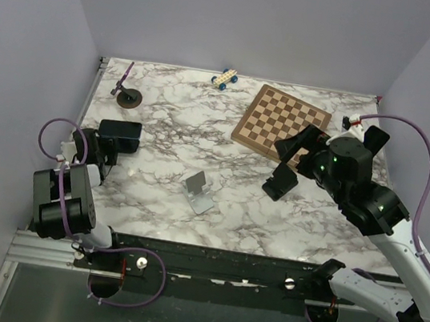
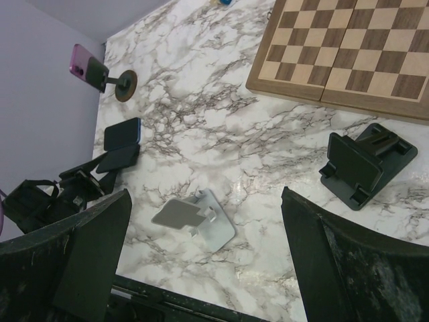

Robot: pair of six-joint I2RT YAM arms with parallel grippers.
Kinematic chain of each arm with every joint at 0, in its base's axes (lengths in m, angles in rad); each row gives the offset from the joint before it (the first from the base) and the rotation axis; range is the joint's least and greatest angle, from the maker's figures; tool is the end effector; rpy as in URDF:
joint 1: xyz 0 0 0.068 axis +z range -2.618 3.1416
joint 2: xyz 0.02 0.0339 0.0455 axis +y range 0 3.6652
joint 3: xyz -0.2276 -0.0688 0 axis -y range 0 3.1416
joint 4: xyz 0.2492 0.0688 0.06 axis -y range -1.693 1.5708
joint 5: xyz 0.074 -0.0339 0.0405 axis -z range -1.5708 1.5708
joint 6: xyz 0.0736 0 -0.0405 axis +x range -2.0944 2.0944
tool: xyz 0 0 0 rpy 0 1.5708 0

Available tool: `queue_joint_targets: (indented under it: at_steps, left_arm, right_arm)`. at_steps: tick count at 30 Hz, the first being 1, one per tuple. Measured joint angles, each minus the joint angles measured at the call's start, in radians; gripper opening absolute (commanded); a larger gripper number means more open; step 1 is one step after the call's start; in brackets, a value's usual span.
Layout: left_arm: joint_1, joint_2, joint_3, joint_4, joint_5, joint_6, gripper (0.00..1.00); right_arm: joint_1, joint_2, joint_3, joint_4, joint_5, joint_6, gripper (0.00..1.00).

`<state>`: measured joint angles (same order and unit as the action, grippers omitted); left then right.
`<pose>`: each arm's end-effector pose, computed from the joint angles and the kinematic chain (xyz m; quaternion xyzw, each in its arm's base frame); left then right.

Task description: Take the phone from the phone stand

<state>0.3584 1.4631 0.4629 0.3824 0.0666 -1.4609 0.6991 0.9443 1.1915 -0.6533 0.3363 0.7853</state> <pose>0.2834 0.1009 0.0771 -0.6916 0.5574 -0.2653 0.3750 0.2034 0.1393 0.3604 0.1274 0.8187 0.2635 0.4941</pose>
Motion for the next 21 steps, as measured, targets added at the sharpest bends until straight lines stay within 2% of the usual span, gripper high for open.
queue_joint_targets:
  at_steps: [4,6,16,21]
  left_arm:
    - [0.000,0.003,0.001,-0.007,0.024,-0.006,0.72]
    - [0.000,-0.001,0.003,-0.025,0.026,-0.006,0.83]
    - [0.039,-0.048,0.146,-0.290,0.040,0.008,0.90]
    - [0.043,-0.134,0.184,-0.401,0.042,0.024,0.92]
  right_arm:
    - [0.000,0.000,0.000,0.000,0.000,0.000,1.00]
    - [0.000,0.000,0.000,0.000,0.000,0.000,1.00]
    - [0.000,0.000,0.000,0.000,0.000,0.000,1.00]
    - [0.000,0.008,0.000,0.000,0.000,-0.002,1.00]
